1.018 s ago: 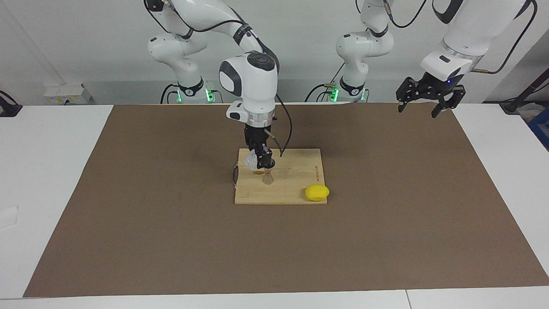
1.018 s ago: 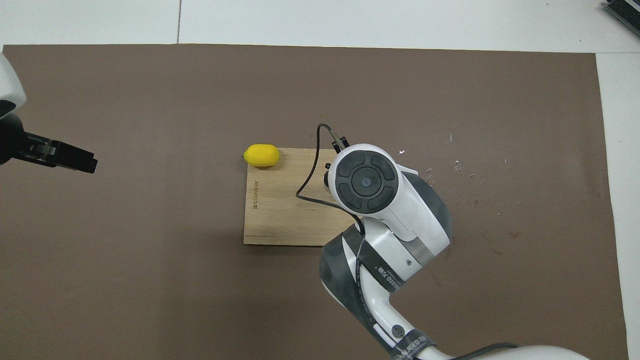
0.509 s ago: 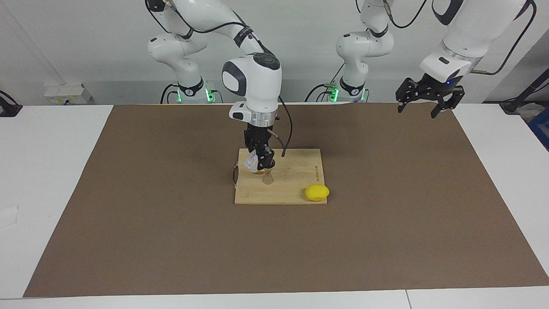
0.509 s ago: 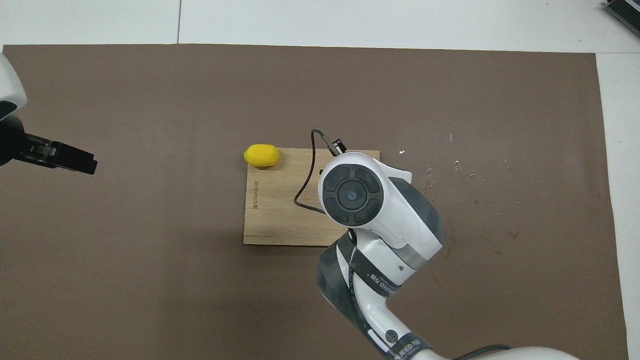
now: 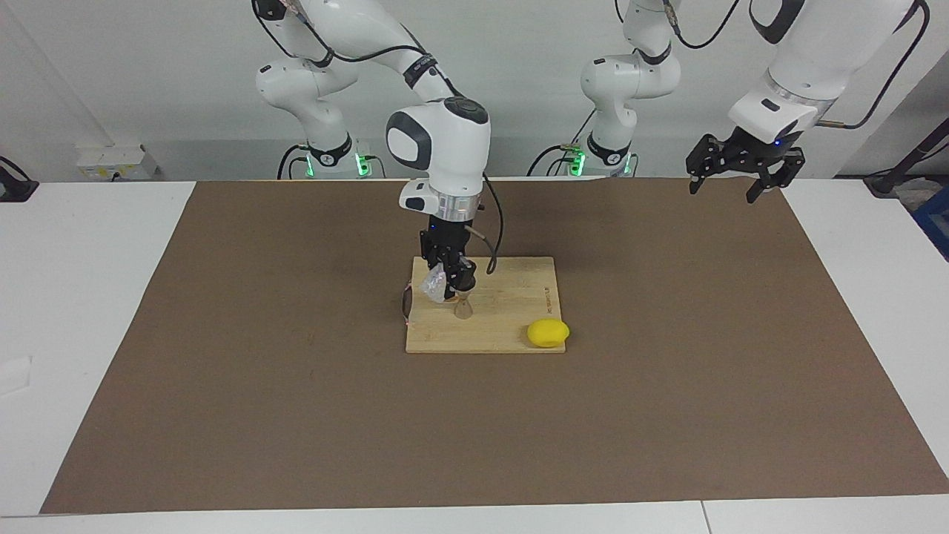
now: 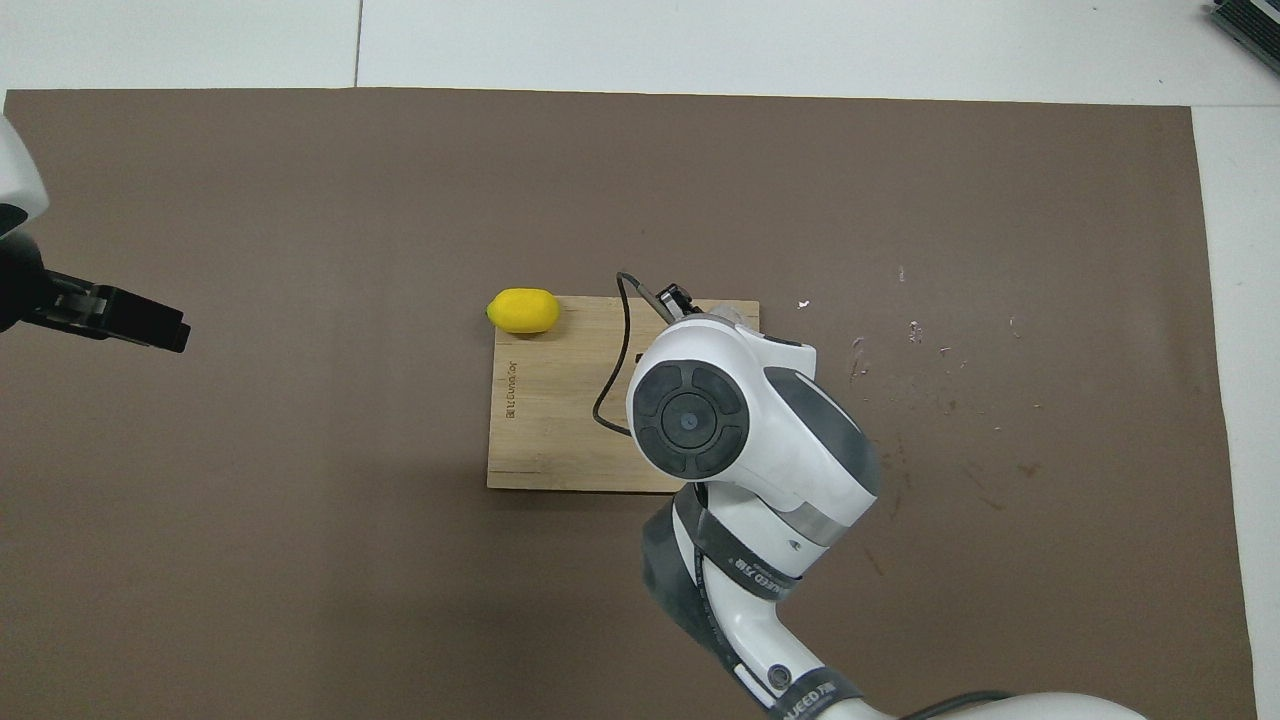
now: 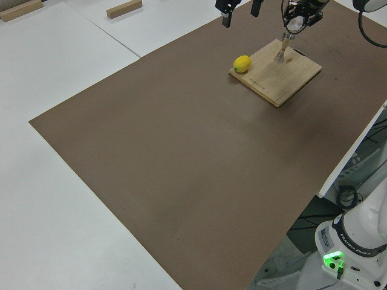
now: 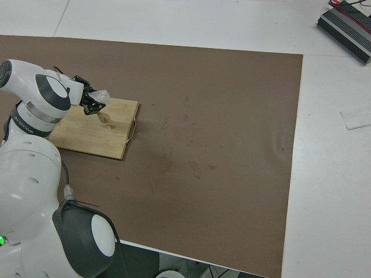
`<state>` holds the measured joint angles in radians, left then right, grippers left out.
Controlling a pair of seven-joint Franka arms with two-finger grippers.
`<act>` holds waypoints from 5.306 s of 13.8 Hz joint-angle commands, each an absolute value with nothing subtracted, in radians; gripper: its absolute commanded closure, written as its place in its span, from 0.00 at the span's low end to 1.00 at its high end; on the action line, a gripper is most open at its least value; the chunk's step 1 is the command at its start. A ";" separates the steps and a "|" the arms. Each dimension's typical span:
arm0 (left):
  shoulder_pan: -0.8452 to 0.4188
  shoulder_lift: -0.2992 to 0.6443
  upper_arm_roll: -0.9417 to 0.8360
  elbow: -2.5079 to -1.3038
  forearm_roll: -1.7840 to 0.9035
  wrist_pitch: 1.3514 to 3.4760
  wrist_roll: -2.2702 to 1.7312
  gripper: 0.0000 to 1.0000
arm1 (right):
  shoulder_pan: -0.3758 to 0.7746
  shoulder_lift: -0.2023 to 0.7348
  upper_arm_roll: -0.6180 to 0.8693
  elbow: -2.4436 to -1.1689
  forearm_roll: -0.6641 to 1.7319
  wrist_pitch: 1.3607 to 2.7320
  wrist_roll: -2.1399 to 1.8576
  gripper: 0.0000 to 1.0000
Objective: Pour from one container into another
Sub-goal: 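Tilt the glass cup over the metal cup with the right gripper, then carry the glass cup back toward its starting spot with the right gripper, then lower the glass cup onto the table and open the right gripper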
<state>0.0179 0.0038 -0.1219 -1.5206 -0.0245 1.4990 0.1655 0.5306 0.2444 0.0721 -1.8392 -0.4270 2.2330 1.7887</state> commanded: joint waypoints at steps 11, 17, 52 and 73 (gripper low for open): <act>0.012 -0.025 -0.115 -1.549 -0.008 1.494 0.163 0.00 | 0.525 0.216 0.077 -1.859 -0.362 2.244 1.816 0.94; 0.012 -0.025 -0.115 -1.549 -0.008 1.493 0.163 0.00 | 0.480 0.225 0.077 -1.835 -0.199 2.227 1.806 0.93; 0.012 -0.025 -0.115 -1.549 -0.008 1.493 0.163 0.00 | -0.150 0.262 0.077 -2.101 0.839 2.118 0.992 0.73; 0.012 -0.025 -0.115 -1.549 -0.008 1.494 0.163 0.00 | 0.003 -0.066 0.089 -2.079 0.230 2.103 0.708 0.00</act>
<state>0.0179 0.0034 -0.1217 -1.5207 -0.0245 1.4977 0.1655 0.0111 -0.0520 0.0811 -2.1056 0.2860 2.1437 0.8478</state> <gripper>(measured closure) 0.000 0.000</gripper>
